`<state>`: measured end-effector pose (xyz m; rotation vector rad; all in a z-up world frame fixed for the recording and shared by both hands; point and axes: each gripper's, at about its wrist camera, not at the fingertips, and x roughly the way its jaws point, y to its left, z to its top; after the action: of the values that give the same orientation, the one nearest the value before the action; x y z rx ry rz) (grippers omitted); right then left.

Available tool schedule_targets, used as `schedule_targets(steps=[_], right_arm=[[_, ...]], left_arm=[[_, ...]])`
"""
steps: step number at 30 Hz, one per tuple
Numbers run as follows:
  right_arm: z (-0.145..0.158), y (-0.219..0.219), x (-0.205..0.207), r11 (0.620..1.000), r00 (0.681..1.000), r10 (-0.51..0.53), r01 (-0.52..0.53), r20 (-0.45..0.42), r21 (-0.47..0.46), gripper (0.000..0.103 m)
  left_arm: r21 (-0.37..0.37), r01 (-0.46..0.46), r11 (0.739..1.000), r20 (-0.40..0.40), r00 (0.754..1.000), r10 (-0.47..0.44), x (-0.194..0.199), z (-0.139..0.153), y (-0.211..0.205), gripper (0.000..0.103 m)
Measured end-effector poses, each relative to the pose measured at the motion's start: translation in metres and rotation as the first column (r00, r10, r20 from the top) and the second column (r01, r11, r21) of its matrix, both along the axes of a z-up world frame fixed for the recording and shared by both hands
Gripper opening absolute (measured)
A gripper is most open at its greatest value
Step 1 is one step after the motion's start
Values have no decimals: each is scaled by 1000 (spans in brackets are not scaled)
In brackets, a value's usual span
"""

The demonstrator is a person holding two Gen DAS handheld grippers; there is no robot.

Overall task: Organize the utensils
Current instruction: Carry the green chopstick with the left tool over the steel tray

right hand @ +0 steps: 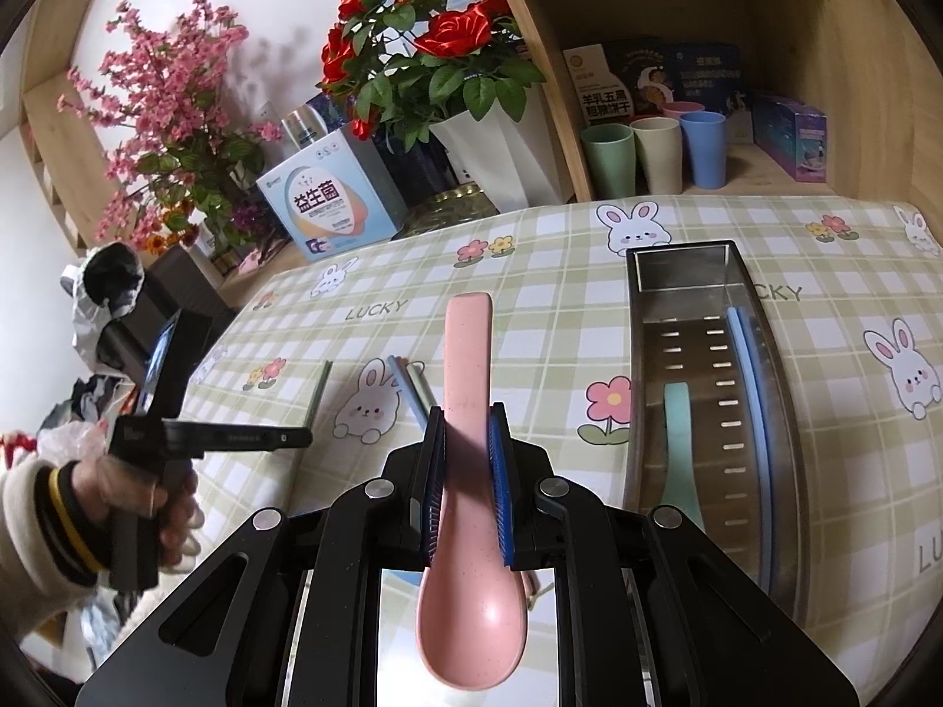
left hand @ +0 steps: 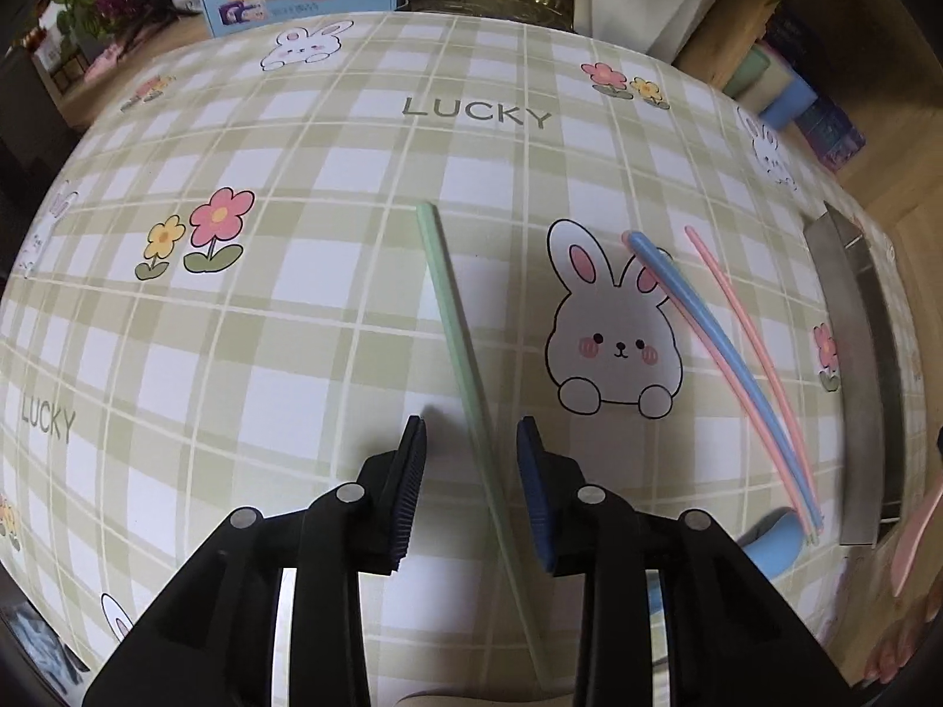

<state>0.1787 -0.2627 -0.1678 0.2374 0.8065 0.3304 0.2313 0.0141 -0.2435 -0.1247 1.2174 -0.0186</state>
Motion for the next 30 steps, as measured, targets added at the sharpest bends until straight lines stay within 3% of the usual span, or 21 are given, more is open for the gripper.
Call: schedule_targets(steps=[6, 10, 11, 12, 14, 30], right_arm=[[-4, -3, -1, 1000, 1000, -10, 10, -17, 7, 14], [-10, -3, -2, 1000, 999, -9, 9, -38, 13, 14], [-12, -3, -2, 1000, 999, -8, 9, -43, 16, 14], [-13, -3, -2, 1000, 999, -8, 9, -47, 17, 14], [-13, -3, -2, 1000, 999, -11, 12, -47, 17, 14], [-11, -21, -5, 998, 997, -60, 60, -46, 4, 14]], left_arm=[[87, 5, 996, 36, 999, -8, -3, -2, -10, 26], [85, 15, 996, 46, 999, -19, -5, -2, -7, 24], [87, 17, 996, 49, 999, -21, -6, -1, -6, 18], [75, 25, 997, 53, 998, -29, -7, -1, -5, 8], [68, 24, 997, 54, 998, -28, -7, -1, -3, 6], [-160, -13, 987, 84, 996, 26, 6, 38, -11, 6]])
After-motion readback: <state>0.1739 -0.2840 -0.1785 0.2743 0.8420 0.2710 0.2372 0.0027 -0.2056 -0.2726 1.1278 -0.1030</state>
